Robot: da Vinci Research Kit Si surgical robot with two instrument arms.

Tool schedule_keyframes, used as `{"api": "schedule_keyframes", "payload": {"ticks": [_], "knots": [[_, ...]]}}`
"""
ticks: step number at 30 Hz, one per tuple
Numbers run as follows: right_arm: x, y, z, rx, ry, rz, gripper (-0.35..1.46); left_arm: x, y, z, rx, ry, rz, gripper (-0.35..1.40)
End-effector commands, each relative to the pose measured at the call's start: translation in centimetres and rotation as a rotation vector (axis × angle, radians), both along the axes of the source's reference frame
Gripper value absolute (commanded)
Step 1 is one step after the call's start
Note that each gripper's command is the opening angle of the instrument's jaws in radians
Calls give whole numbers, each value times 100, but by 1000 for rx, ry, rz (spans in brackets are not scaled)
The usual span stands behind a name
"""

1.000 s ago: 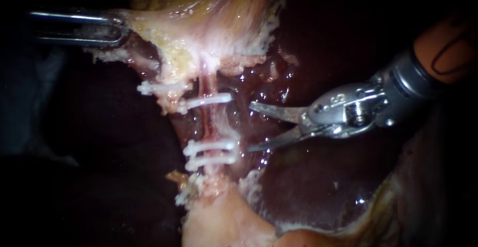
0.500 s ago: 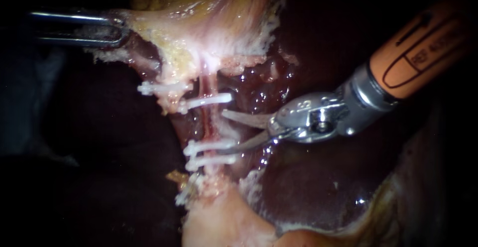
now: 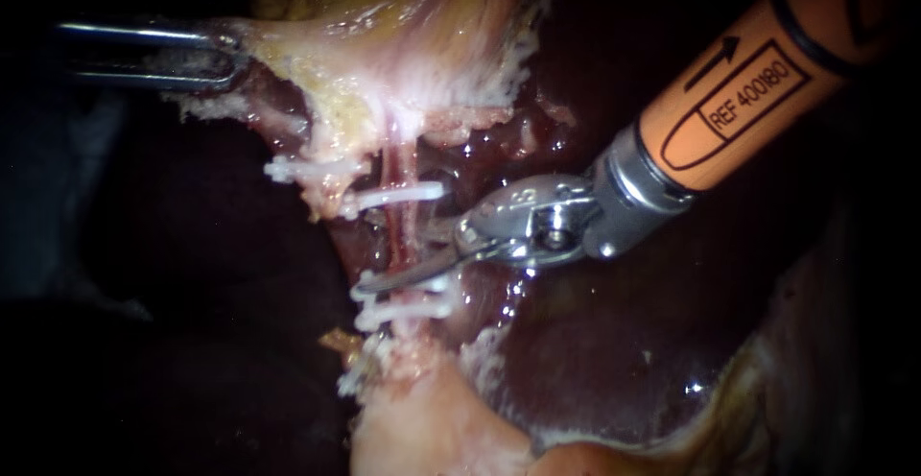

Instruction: Go to the cutting position right tube

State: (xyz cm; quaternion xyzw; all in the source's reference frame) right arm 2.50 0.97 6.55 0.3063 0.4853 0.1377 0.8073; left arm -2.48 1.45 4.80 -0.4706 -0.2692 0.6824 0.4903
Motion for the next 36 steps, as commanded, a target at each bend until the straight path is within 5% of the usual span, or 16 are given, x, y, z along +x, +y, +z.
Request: {"api": "schedule_keyframes", "payload": {"ticks": [1,10,23,36], "knots": [[3,0,0,10,12,-2,139,0,0,0,0,0,0,-35],[27,-1,5,46,83,-45,131,0,0,0,0,0,0,-35],[44,-6,15,46,93,-38,131,0,0,0,0,0,0,-35],[37,-11,-34,100,185,-43,131,2,1,1,0,-1,1,-35]]}}
